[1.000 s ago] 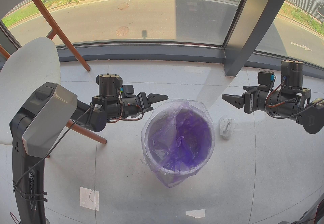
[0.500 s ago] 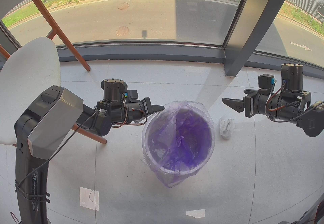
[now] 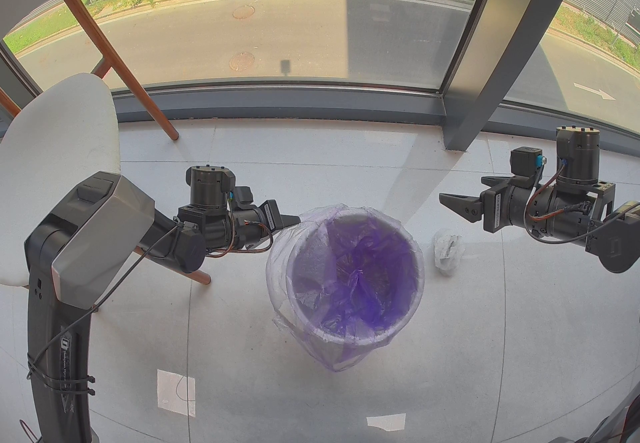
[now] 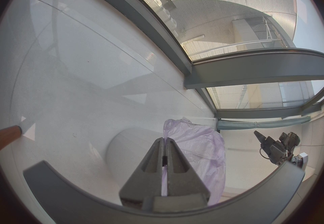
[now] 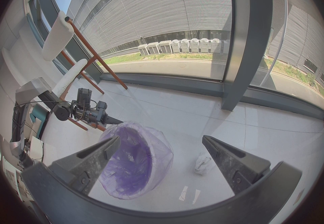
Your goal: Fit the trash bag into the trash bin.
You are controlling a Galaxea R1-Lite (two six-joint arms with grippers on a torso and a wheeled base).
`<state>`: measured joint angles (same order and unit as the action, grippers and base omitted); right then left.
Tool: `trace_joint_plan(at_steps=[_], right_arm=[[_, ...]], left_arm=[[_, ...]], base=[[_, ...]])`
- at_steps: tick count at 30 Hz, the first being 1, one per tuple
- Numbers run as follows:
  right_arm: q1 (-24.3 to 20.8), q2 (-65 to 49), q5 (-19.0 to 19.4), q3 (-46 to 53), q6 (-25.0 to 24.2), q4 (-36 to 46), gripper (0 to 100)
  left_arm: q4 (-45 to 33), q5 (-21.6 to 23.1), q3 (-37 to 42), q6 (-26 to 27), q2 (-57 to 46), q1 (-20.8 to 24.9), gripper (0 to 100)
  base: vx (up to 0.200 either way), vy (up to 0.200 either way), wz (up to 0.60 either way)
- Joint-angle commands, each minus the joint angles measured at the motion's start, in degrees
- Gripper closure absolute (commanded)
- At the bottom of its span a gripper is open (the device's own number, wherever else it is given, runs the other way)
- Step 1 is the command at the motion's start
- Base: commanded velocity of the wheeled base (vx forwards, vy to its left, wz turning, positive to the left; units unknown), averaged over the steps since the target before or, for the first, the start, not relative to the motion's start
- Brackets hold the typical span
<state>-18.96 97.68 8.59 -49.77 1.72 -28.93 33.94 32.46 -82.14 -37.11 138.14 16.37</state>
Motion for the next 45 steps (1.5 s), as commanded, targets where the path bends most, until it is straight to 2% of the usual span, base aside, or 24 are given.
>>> trace_joint_plan(at_steps=[1,7,11,23,35,36,40,43,45], right_arm=[[0.0,0.1,0.0,0.6,0.0,-1.0,0],[0.0,-0.6,0.0,0.9,0.0,-1.0,0],[0.0,-0.8,-0.1,1.6,0.0,-1.0,0],[0.0,-1.6,-0.7,3.5,0.0,-1.0,0],[0.0,-2.1,-0.7,4.6,0.0,-1.0,0],[0.0,-2.3,-0.7,4.6,0.0,-1.0,0],[0.0,-2.8,-0.7,5.5,0.0,-1.0,0],[0.0,-3.4,-0.7,6.4,0.0,-1.0,0],[0.0,-3.9,-0.8,6.8,0.0,-1.0,0]], left_arm=[[1.5,-1.3,0.2,1.0,2.0,-0.2,100],[7.8,-3.7,1.6,2.8,5.4,0.3,100],[8.0,-4.2,1.5,3.0,6.2,0.4,100],[8.0,-9.5,-2.4,6.5,12.9,-0.8,100],[8.6,-9.9,-1.8,6.1,13.6,-0.8,100],[8.6,-9.9,-1.0,6.1,13.3,-0.9,0],[8.9,-10.3,-0.2,6.3,13.2,-1.0,0],[11.4,-13.5,2.5,6.3,12.7,-1.7,0],[13.8,-13.9,5.0,6.1,11.3,-2.0,0]], base=[[0.0,0.0,0.0],[0.0,0.0,0.0],[0.0,0.0,0.0],[0.0,0.0,0.0],[0.0,0.0,0.0],[0.0,0.0,0.0],[0.0,0.0,0.0],[0.0,0.0,0.0],[0.0,0.0,0.0]])
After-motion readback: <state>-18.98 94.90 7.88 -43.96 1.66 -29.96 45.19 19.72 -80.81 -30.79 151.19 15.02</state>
